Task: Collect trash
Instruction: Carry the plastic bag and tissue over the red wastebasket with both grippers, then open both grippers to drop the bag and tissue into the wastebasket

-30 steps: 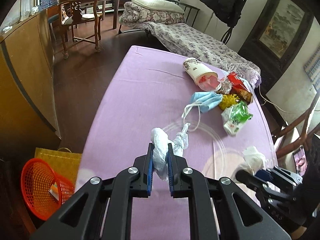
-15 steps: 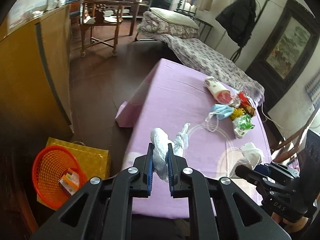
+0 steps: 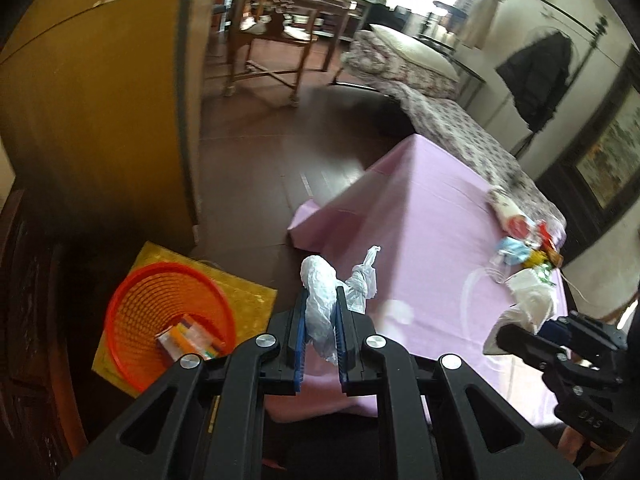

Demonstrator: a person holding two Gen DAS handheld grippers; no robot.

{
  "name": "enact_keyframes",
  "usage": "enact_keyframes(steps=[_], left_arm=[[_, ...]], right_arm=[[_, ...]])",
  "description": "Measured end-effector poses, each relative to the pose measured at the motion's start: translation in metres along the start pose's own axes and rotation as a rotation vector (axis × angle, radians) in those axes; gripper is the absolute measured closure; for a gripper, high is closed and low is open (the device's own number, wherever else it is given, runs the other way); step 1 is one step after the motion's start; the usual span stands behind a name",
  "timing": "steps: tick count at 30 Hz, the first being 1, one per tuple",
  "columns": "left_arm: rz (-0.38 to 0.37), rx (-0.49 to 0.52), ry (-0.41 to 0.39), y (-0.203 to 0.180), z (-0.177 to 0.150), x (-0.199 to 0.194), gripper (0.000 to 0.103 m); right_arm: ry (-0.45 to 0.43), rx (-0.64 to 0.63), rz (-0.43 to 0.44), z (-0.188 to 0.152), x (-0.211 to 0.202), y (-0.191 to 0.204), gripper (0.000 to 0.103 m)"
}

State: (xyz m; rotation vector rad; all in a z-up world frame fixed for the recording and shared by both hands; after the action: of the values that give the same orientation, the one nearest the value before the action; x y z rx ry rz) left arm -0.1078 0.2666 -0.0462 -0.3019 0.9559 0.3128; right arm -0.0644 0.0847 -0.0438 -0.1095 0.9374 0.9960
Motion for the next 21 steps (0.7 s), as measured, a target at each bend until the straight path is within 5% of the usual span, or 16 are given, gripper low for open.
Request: enact_keyframes(steps=[10,21], left_arm=[[0.101,-0.126,0.045,0.089,-0.009,0.018,0.090],[0.179,-0.248,0.133,0.163,-0.026,0.053,0.090]], right_arm=[[0.129,-0.168,0.078,0.038,0.067,0.062,0.079],[0.328,-0.338,0.130,0.042,0.147,0.111,0.079]])
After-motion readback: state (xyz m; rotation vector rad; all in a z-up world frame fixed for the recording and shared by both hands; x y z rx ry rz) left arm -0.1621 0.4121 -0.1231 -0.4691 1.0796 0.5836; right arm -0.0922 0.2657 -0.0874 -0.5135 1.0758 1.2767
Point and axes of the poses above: each gripper's, at about its wrist camera, not at the fingertips, and x roughly the way its jaws point, y to its left, z to its top, the point moved 6 cm from there along x, roughly the way its jaws point, and after that the axes turned 11 degrees about z, right-handed, at the moved point
